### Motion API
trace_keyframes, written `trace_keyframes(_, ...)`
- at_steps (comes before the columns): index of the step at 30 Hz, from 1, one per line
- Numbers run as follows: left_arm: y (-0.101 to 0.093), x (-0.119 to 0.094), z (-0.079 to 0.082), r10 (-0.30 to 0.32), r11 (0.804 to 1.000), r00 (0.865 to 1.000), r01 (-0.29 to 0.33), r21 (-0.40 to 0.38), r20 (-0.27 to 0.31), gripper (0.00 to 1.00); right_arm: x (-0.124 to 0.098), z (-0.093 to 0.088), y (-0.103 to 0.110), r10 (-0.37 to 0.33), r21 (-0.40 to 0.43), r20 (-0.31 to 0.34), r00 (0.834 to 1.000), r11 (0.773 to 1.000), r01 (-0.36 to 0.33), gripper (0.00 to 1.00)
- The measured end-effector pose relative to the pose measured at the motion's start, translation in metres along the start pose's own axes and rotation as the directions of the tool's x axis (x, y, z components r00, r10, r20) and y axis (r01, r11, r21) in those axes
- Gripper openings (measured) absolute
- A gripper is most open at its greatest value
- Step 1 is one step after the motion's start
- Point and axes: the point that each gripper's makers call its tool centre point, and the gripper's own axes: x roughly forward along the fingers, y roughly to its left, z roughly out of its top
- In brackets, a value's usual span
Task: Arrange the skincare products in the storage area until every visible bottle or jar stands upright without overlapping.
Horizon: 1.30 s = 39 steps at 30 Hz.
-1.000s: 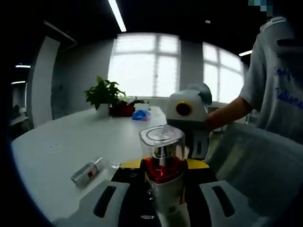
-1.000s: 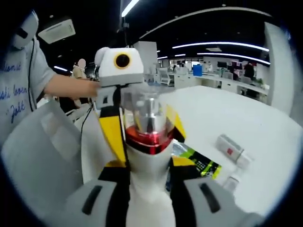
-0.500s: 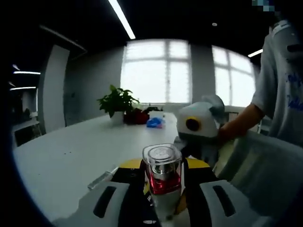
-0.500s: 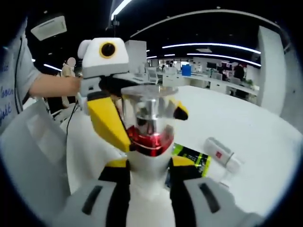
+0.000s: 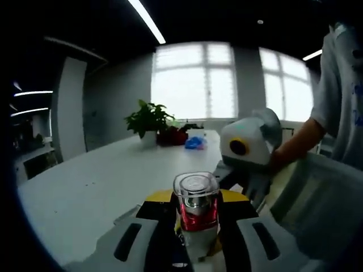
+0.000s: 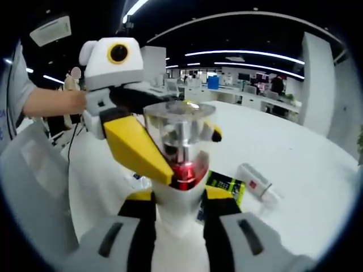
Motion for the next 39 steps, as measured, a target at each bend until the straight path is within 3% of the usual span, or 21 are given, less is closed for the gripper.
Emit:
trace_keyframes(8,-0.008,0.005,0.001,-0.036,0.999,0.999,0.036,0.003,-0.007,0.25,-0.006,-0.003,0.001,-0.018,-0.001,-0.016,1.000,1.000,0.018,0.31)
trace_keyframes(25,-0.019,0.008,0.002,-0.050,0.999,0.999,0.051,0.011,-0.018,0.25,-0.015,-0.008,0.004,-0.019,0.026,-0.018,1.000,0.999,0.019,0.31)
trace_keyframes(29,-0.018,0.008,0.002,-0.044,0.999,0.999,0.044,0.018,-0.018,0.27,-0.014,-0.008,0.004,-0.014,0.025,-0.022,1.000,1.000,0.015,0.32)
trace_keyframes(32,-0.012,0.007,-0.002,-0.008,0.999,0.999,0.010,0.047,-0.038,0.36,-0.014,-0.008,0.005,-0.010,0.010,-0.024,1.000,1.000,0.011,0.32)
trace_keyframes(39,-0.014,0.001,-0.002,0.004,1.000,0.999,-0.003,0.029,-0.044,0.36,-0.013,-0.007,0.005,-0.009,0.009,-0.023,1.000,1.000,0.009,0.33)
